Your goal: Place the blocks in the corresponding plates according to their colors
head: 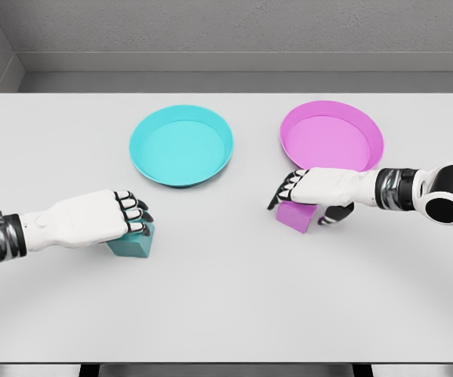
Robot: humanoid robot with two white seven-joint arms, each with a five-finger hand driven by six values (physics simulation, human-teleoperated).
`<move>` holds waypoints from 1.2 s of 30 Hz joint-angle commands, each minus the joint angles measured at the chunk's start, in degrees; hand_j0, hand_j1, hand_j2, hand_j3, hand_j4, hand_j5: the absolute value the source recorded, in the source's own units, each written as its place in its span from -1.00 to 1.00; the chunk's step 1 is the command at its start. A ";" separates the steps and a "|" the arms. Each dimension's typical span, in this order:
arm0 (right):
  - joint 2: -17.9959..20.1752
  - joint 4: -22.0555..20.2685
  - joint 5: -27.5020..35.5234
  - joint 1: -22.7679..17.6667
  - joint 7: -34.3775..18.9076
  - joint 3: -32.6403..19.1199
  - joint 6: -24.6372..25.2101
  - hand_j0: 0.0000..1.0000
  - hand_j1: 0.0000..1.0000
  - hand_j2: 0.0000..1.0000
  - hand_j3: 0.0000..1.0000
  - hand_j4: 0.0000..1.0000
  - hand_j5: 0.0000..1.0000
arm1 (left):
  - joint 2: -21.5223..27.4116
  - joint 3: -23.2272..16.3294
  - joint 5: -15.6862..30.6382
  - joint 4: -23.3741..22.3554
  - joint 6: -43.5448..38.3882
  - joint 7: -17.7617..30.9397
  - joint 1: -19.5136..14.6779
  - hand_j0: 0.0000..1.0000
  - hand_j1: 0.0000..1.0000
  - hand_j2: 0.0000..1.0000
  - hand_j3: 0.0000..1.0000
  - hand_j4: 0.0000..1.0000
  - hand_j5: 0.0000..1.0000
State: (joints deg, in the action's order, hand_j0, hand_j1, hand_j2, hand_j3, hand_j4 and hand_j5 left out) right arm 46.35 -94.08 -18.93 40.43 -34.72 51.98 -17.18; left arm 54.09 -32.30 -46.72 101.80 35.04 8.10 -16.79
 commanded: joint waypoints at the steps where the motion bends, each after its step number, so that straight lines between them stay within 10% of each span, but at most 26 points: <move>1: -0.04 -0.05 -0.14 0.00 -0.28 0.32 -0.05 0.21 0.21 0.21 0.21 0.21 0.21 | 0.05 0.04 1.02 -0.02 -0.04 -0.02 0.00 0.14 0.14 0.14 0.14 0.14 0.14; 36: -0.48 2.14 1.53 6.24 -0.28 -4.43 0.04 0.11 0.11 0.11 0.11 0.11 0.11 | -1.44 0.30 6.47 -3.36 -0.04 -0.54 -8.61 -0.05 -0.05 -0.05 -0.05 -0.05 -0.05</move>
State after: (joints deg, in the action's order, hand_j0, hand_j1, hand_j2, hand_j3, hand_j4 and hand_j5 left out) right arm 45.85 -93.00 -17.59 46.84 -35.03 47.85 -17.22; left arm 52.85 -31.94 -40.72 98.76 35.01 7.60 -26.01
